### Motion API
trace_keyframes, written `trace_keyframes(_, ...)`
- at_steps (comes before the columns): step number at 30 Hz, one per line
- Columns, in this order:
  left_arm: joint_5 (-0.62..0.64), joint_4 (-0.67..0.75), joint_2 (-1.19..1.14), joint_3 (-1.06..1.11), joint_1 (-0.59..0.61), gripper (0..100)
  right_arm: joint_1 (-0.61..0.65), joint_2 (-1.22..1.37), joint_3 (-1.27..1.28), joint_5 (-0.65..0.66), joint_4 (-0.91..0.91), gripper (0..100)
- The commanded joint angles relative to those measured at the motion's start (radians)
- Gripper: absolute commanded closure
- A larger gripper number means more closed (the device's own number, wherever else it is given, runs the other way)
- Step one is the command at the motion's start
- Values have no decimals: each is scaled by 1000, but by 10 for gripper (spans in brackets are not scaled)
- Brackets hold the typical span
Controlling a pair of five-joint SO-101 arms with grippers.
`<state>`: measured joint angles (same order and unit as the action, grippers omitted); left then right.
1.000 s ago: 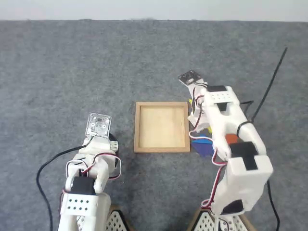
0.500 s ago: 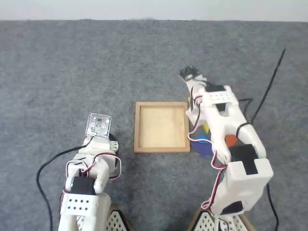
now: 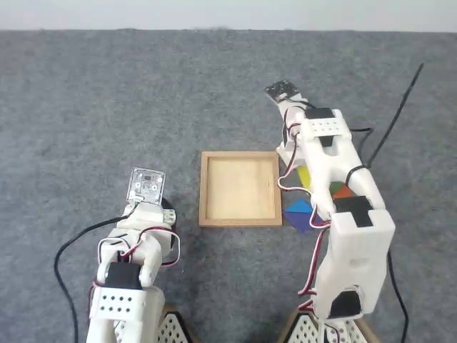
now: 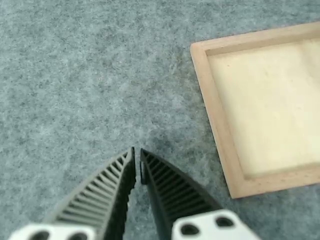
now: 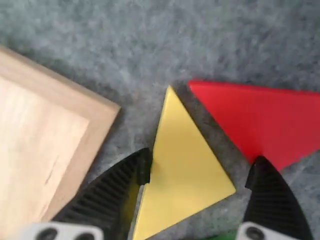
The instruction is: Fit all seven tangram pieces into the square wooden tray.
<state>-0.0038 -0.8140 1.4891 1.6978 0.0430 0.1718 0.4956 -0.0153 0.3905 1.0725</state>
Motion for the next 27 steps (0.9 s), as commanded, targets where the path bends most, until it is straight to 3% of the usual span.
trace_keyframes(1, 5, -2, 12, -8, 5, 985, -25, 4, -23, 14, 53, 685)
trace_keyframes(8, 5, -2, 12, -8, 5, 985, 1, -2, 31, 5, 153, 685)
trace_keyframes(18, 5, -2, 12, -8, 5, 985, 7, -199, 301, -31, 21, 690)
trace_keyframes(22, 5, -2, 12, -8, 5, 985, 10, -225, 333, -78, 7, 754)
trace_keyframes(27, 5, -2, 12, -8, 5, 985, 5, -225, 334, -107, 15, 746)
